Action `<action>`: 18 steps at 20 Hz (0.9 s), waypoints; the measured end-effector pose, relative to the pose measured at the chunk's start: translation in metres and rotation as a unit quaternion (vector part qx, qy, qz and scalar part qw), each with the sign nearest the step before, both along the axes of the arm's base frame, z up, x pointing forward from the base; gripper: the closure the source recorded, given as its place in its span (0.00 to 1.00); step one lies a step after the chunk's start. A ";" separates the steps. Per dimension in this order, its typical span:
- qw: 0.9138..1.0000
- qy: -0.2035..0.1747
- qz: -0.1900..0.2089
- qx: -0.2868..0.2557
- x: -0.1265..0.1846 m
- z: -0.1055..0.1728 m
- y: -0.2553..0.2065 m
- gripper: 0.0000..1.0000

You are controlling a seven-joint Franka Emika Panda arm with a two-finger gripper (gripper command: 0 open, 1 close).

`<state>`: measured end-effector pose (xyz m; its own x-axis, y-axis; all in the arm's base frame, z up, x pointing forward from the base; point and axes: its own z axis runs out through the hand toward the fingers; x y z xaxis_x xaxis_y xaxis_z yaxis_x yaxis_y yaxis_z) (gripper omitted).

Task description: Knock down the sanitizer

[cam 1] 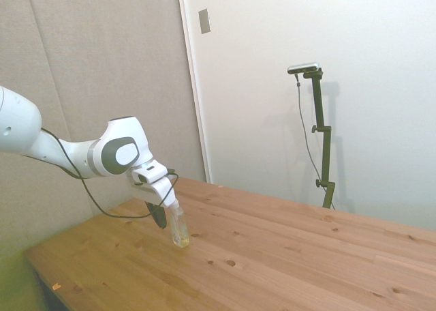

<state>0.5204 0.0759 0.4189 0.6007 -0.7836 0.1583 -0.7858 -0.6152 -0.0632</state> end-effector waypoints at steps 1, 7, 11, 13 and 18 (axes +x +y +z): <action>1.000 -0.001 -0.002 0.000 0.004 0.000 -0.001 1.00; 1.000 -0.008 -0.024 0.000 0.034 -0.001 -0.011 1.00; 0.999 -0.016 -0.039 0.003 0.058 0.000 -0.021 1.00; 0.999 -0.021 -0.047 0.004 0.069 0.003 -0.027 1.00; 0.997 -0.035 -0.064 0.006 0.089 0.009 -0.037 1.00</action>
